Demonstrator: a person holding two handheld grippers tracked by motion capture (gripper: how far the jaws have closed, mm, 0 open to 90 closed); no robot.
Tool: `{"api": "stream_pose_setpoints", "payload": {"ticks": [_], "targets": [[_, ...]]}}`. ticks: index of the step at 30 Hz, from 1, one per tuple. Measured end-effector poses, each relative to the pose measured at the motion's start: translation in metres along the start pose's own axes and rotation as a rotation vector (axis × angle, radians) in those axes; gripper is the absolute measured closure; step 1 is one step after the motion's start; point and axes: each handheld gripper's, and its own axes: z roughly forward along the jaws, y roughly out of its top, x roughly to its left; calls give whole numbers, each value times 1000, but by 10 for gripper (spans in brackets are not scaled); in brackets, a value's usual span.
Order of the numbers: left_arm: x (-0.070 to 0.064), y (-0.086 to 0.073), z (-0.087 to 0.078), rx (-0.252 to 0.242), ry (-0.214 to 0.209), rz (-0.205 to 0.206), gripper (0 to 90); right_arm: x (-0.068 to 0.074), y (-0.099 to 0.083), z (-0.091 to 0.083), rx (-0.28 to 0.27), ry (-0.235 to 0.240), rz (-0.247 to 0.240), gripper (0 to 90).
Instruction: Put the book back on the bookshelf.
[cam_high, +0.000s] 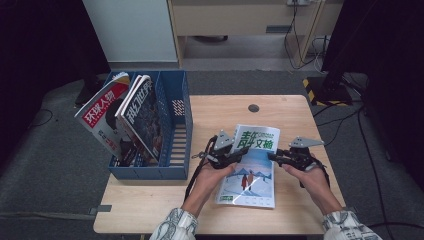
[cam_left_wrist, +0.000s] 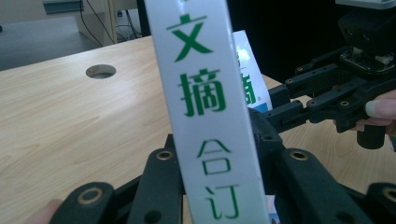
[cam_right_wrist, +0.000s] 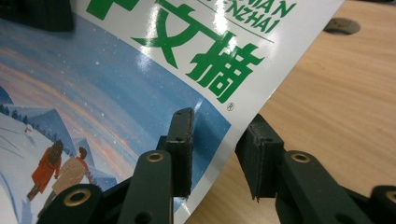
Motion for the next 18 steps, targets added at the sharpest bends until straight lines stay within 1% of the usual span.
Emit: {"api": "stream_pose_setpoints", "payload": {"ticks": [4, 6, 11, 15, 18], "targets": [[2, 8, 0, -7, 4, 12, 704, -1, 12, -3, -13, -25, -6, 697], [3, 12, 0, -9, 13, 26, 706, -1, 19, -6, -16, -44, -26, 700], [4, 18, 3, -35, 28, 26, 712, -4, 33, -8, -28, -79, -53, 706], [5, 21, 5, -40, 36, 30, 713, -5, 38, -9, -44, -99, -60, 713], [5, 21, 4, -32, 39, 33, 713, -6, 38, -8, -50, -100, -58, 715]]}}
